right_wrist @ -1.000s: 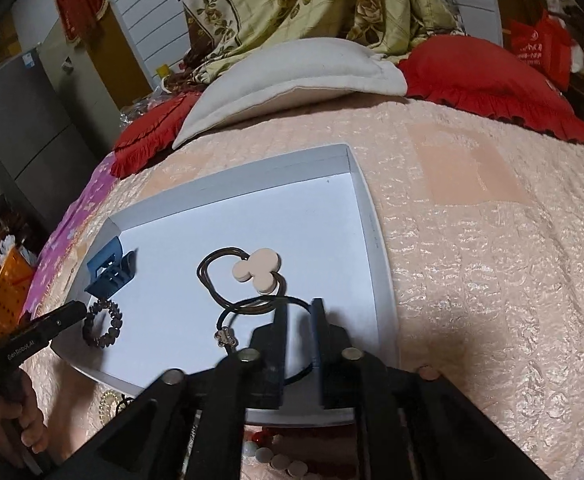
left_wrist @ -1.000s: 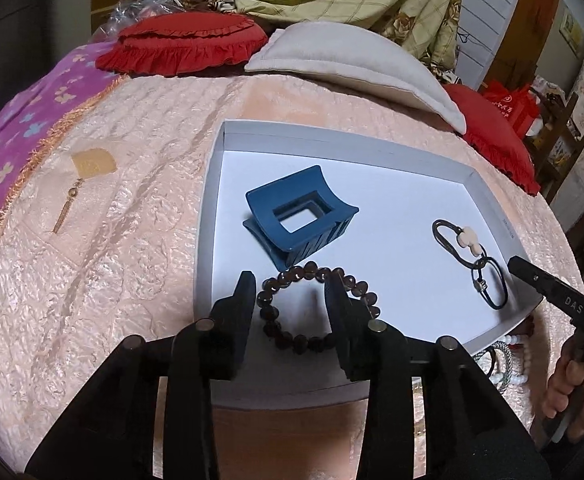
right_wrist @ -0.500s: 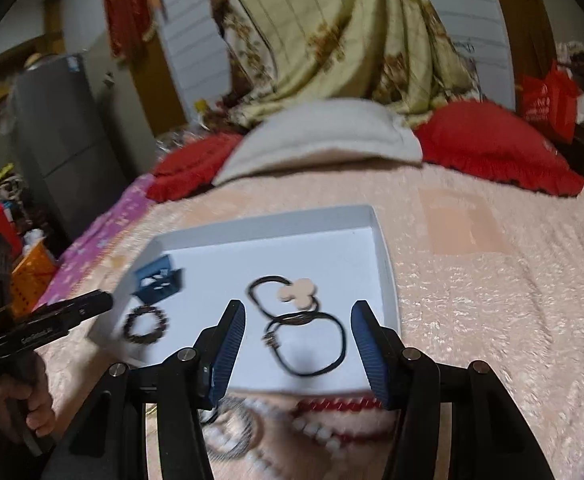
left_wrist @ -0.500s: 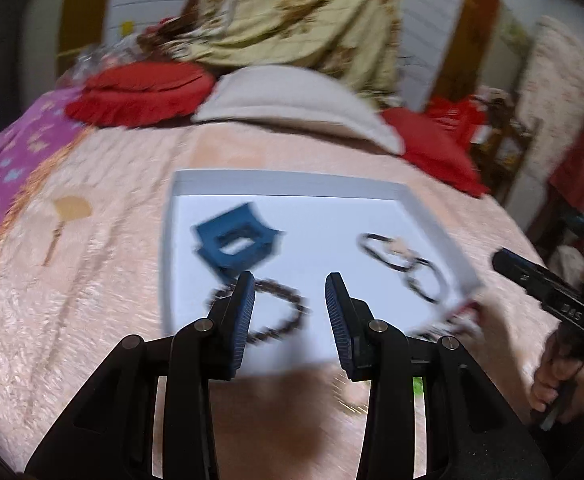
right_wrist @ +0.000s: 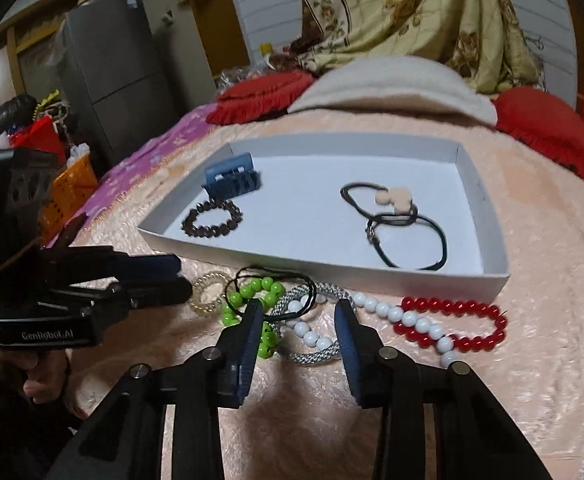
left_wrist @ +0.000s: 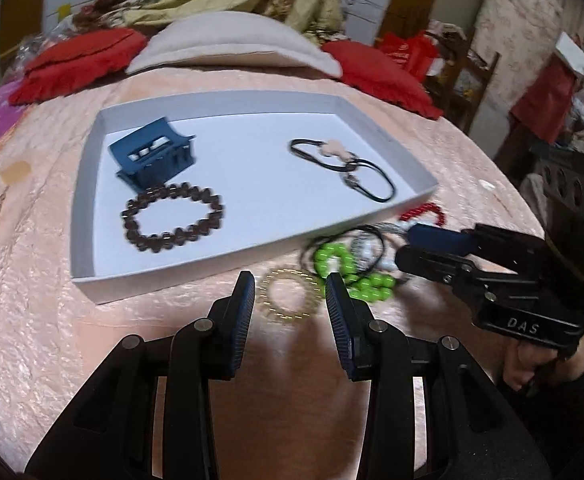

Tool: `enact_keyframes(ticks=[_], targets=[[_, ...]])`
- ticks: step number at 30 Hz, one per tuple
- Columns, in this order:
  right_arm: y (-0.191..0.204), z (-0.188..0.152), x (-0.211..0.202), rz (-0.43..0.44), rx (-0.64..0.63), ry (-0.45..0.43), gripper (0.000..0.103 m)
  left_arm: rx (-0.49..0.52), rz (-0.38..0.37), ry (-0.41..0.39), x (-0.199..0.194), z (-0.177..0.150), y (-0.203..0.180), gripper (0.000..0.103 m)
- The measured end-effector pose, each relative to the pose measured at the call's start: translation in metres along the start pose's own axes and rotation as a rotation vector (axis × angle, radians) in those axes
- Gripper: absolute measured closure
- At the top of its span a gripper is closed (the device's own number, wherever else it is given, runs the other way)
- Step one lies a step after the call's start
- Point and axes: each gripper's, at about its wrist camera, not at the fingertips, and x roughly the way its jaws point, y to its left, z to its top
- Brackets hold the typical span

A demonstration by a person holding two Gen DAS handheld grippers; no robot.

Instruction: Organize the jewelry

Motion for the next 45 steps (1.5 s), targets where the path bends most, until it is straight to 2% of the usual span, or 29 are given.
enact_keyframes(ticks=[13, 17, 19, 24, 27, 35, 42, 45], targets=[[-0.013, 0.004, 0.023, 0.054, 0.094, 0.04, 0.069, -0.003, 0.083, 0.068, 0.026, -0.003, 0.004, 0.067], [-0.019, 0.008, 0.029, 0.082, 0.142, 0.045, 0.07, -0.008, 0.099, 0.054, 0.027, -0.004, 0.005, 0.067], [-0.019, 0.009, 0.032, 0.092, 0.14, 0.055, 0.083, -0.008, 0.101, 0.051, 0.027, -0.004, 0.005, 0.067], [-0.014, 0.009, 0.033, 0.09, 0.114, 0.055, 0.087, 0.008, 0.104, 0.048, 0.028, -0.004, 0.001, 0.062], [-0.014, 0.009, 0.032, 0.089, 0.115, 0.05, 0.098, 0.007, 0.092, 0.052, 0.028, -0.003, 0.001, 0.061], [-0.014, 0.009, 0.008, 0.096, 0.117, -0.001, 0.1, 0.022, 0.088, 0.058, 0.029, -0.003, -0.001, 0.061], [-0.027, 0.007, -0.021, 0.038, 0.18, -0.021, 0.1, 0.063, 0.059, 0.065, 0.029, -0.005, -0.008, 0.062], [-0.037, 0.0, -0.033, 0.017, 0.235, -0.026, 0.1, 0.068, 0.078, 0.064, 0.03, -0.005, -0.008, 0.073]])
